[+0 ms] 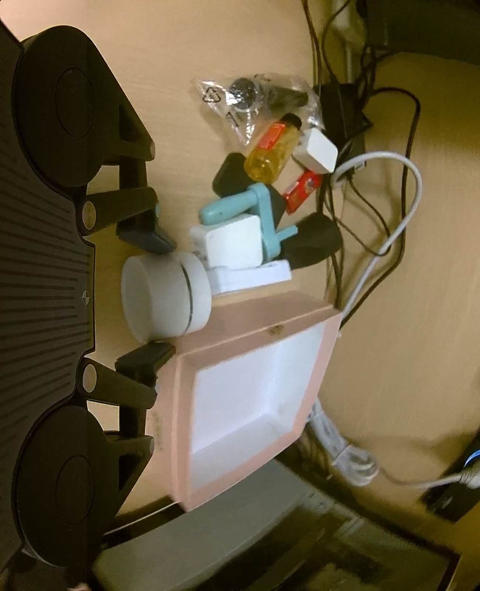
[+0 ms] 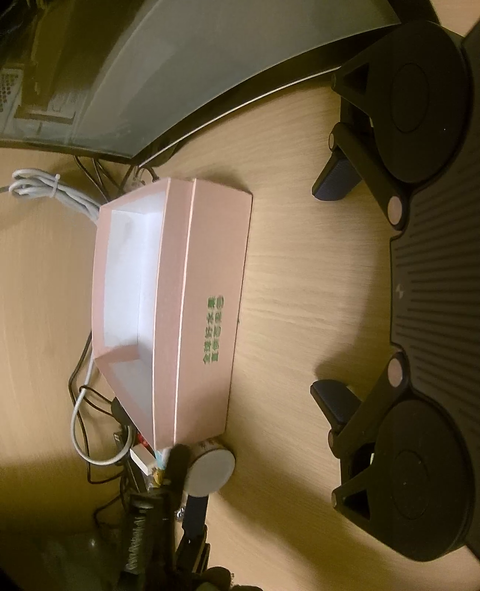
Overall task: Organize rigid objects
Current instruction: 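Reach the right gripper to the white cream jar and close on it, then grasp the white flat plug with the left gripper while the right gripper holds the jar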
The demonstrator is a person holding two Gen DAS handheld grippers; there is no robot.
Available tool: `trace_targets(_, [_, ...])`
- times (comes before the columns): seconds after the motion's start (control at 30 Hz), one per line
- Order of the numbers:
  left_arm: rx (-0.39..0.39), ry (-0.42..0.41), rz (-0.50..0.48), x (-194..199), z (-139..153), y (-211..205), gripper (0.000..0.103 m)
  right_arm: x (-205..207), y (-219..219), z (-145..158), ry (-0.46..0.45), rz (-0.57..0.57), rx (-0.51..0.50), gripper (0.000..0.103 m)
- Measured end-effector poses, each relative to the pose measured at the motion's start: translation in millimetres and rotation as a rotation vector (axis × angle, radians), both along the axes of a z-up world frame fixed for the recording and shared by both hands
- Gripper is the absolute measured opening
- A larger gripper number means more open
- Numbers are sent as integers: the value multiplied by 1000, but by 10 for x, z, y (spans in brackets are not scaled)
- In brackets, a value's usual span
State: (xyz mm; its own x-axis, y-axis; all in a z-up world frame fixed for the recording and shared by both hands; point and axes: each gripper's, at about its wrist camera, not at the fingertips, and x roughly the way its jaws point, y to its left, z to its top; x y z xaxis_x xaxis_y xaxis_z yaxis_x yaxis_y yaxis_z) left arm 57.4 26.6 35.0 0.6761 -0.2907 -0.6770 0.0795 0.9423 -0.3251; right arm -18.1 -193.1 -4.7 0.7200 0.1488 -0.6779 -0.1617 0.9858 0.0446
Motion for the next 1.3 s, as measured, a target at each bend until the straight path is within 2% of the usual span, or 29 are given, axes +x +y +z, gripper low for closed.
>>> trace_targets(0.07, [-6, 3, -27, -93, -5, 12, 59, -11, 7, 51, 13, 34, 22, 91])
trace_targets(0.23, [-12, 0, -80, -360, -4, 61, 59, -73, -10, 368, -7, 153, 180, 91])
trace_targets(0.37, [-8, -19, -71, -595, 27, 193, 57, 32, 201, 587, -13, 263, 207, 91])
trace_targets(0.43, [3, -30, -67, -733, 48, 289, 57, 196, 315, 610, 42, 290, 263, 91])
trace_targets(0.57, [23, -31, -49, -969, 74, 464, 57, 555, 566, 467, 225, 303, 435, 91])
trace_targets(0.7, [-9, -42, 34, -1127, 110, 687, 57, 639, 874, 279, 322, 332, 486, 87])
trace_targets(0.8, [-15, -46, 101, -1195, 117, 854, 57, 777, 1104, 166, 390, 339, 493, 77])
trace_targets(0.83, [-14, -45, 119, -1208, 121, 895, 57, 794, 1156, 154, 396, 356, 513, 65])
trace_targets(0.9, [-14, -42, 149, -1235, 122, 979, 57, 841, 1257, 129, 422, 381, 516, 64])
trace_targets(0.93, [-14, -41, 160, -1249, 121, 1011, 57, 833, 1274, 147, 412, 388, 507, 64])
trace_targets(1.0, [-16, -43, 183, -1269, 115, 1072, 57, 746, 1299, 258, 312, 413, 429, 64])
trace_targets(1.07, [-22, -41, 204, -1271, 92, 1106, 57, 564, 1255, 390, 147, 433, 281, 64])
trace_targets(1.2, [-28, -34, 204, -1172, 46, 1064, 57, 177, 1049, 422, -169, 364, -27, 64])
trace_targets(1.3, [-37, -40, 153, -951, 76, 918, 57, 0, 778, 267, -259, 297, -153, 64])
